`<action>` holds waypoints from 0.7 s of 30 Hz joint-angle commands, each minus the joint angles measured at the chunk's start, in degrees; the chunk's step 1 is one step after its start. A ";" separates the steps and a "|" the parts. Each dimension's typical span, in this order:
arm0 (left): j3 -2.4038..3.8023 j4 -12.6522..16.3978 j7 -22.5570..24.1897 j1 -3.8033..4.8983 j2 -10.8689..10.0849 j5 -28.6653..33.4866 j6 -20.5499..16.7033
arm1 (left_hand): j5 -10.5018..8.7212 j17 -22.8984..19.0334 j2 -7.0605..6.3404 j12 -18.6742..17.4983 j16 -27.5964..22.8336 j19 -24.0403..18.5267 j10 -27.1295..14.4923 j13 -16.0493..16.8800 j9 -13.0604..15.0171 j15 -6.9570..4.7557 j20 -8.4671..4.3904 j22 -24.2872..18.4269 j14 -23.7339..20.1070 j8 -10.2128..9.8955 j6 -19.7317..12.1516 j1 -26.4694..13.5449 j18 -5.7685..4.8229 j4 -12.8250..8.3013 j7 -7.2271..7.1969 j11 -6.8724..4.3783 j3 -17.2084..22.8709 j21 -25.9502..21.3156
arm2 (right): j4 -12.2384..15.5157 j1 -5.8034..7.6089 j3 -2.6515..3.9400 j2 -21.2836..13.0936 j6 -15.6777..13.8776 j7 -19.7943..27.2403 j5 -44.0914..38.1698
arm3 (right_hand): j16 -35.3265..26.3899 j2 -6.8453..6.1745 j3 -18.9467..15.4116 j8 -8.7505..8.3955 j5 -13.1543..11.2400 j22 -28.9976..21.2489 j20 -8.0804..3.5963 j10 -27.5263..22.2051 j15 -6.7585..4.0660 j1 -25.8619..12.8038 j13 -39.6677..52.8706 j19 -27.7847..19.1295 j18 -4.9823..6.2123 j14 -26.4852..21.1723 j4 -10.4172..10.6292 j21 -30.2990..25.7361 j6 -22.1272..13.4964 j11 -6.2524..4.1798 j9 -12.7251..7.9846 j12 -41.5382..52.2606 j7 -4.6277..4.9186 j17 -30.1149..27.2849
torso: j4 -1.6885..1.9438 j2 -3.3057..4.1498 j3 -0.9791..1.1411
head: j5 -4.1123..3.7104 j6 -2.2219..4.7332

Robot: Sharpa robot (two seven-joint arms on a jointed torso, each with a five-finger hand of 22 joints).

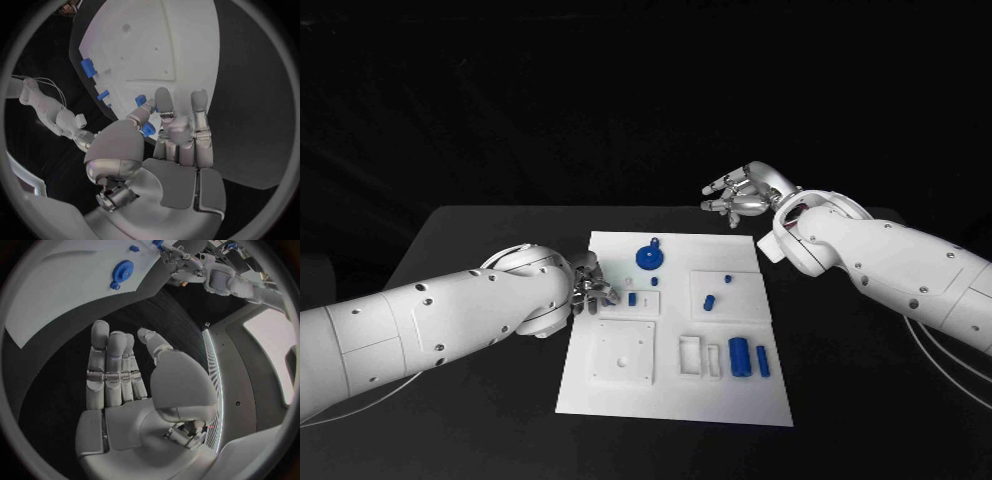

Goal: Assemble the parts on the task board

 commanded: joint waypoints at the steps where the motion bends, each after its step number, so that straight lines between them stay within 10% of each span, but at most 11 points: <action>1: -0.61 -0.43 -1.93 -0.82 0.40 -0.21 3.11 | 0.48 0.15 1.50 0.11 0.08 -0.09 1.75 -0.09 -0.17 -0.07 0.42 1.05 0.17 -0.39 7.79 1.65 0.49 0.07 -6.14 -1.28 0.17 -0.15 | 0.04 -0.03 0.03 0.07 0.66 0.35 -0.38 | 0.25 -0.34 0.09 0.16 0.07 0.06 -0.44 -0.04 -0.38 0.05 0.03 1.45 0.03 0.50 0.22 -0.24 -0.22 -0.54 0.09 -0.28 0.03 -0.06 | 0.01 -0.01 0.02 | -0.13 -0.03; 21: -0.60 -1.32 -2.42 -0.78 1.52 0.10 5.68 | -0.46 0.29 1.00 0.09 -0.12 -0.21 1.75 -0.16 -0.02 -0.03 0.48 1.02 0.16 -0.44 7.85 1.31 0.45 0.28 -6.19 -1.26 -0.42 -0.21 | -0.02 -0.03 0.03 0.14 0.67 0.33 -0.38 | 0.25 -0.34 0.09 0.16 0.07 0.06 -0.44 -0.04 -0.38 0.05 0.03 1.45 0.03 0.50 0.22 -0.24 -0.22 -0.54 0.09 -0.28 0.03 -0.06 | 0.09 -0.03 -0.06 | -0.29 -0.15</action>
